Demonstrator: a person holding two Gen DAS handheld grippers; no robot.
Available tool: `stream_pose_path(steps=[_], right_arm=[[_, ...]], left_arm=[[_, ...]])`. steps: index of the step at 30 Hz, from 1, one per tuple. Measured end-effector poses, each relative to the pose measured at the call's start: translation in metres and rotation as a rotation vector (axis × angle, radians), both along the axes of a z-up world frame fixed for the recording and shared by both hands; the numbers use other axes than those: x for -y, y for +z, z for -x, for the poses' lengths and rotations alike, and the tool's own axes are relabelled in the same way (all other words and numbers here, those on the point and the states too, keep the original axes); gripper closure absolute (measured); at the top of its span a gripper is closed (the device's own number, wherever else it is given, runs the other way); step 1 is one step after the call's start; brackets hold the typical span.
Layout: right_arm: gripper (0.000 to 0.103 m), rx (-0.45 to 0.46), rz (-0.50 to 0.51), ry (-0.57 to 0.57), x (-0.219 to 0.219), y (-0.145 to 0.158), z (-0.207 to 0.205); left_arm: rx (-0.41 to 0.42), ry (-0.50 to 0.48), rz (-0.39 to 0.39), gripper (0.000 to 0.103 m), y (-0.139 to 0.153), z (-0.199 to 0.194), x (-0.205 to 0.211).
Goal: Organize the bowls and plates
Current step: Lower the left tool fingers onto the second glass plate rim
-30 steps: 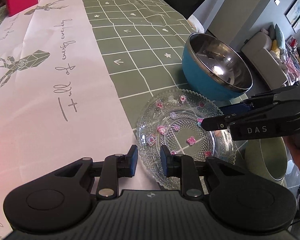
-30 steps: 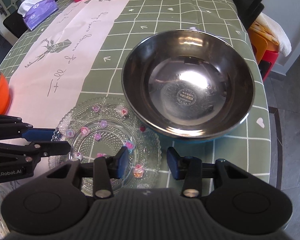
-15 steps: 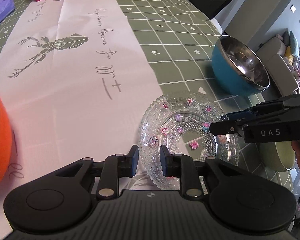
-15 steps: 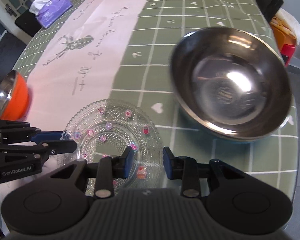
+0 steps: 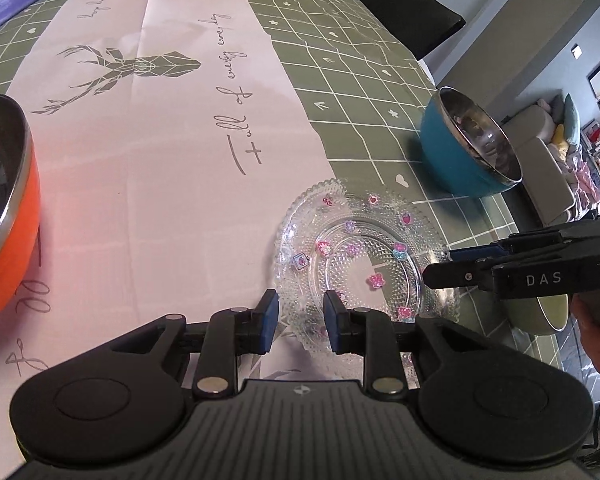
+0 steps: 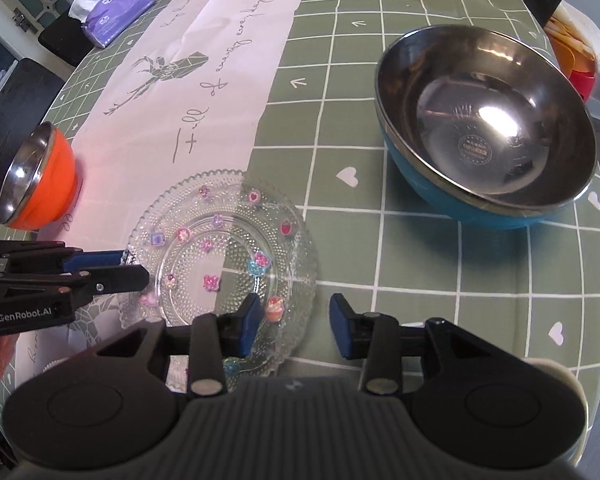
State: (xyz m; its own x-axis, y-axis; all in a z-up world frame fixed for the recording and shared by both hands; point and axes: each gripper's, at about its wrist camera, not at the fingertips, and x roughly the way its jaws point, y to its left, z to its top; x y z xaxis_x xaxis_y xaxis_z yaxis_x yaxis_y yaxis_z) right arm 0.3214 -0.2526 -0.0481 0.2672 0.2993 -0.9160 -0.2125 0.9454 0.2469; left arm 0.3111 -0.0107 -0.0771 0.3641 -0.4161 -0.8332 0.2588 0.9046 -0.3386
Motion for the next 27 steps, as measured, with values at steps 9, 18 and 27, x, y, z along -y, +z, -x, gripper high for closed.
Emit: stream_pose_path(steps=[9,18,27], right_arm=[[0.083,0.012,-0.008,-0.042,0.000,0.000,0.006],[0.085,0.009,-0.019,-0.059,-0.007,0.003,0.011],[0.085,0.022,-0.025,-0.045,-0.020,0.019,0.025]], left_arm=[[0.033,0.028,-0.019,0.085,0.000,0.005,0.001],[0.040,0.048,-0.039,0.085,0.006,0.013,-0.005],[0.043,0.069,-0.038,0.085,0.022,0.031,-0.016]])
